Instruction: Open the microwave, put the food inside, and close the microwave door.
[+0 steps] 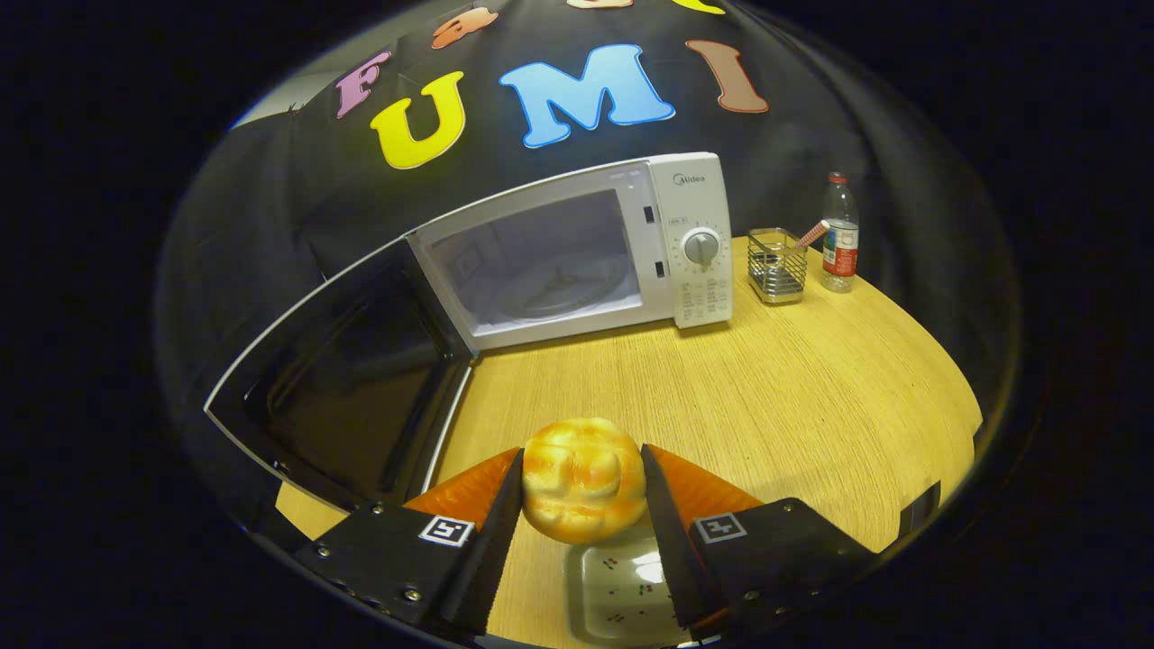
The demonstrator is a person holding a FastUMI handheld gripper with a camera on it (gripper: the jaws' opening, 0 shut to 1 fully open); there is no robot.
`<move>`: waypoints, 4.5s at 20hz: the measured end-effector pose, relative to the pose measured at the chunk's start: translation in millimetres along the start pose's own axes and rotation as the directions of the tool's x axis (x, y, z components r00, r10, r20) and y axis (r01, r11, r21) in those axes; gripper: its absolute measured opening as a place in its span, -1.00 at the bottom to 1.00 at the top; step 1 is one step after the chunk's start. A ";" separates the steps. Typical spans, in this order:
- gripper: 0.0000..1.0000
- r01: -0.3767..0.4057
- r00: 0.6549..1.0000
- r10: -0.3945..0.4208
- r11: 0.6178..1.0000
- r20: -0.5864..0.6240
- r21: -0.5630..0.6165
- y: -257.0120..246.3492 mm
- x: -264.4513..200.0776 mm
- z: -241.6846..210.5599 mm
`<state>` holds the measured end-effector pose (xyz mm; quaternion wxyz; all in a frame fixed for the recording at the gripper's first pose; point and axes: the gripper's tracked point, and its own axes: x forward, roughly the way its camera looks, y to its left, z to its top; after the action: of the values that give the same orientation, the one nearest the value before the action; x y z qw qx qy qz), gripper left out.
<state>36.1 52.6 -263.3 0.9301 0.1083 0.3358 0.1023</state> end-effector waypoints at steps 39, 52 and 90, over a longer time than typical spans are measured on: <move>0.54 -0.097 0.969 0.032 0.961 0.247 0.257 33.3 252.6 135.8; 0.86 -0.032 0.966 -0.017 0.983 0.259 0.183 31.9 250.9 136.8; 0.95 -0.292 0.903 0.369 0.903 0.221 -0.315 249.2 -110.3 -32.1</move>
<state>-97.1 265.9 -153.6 0.9421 0.0474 0.1624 0.2894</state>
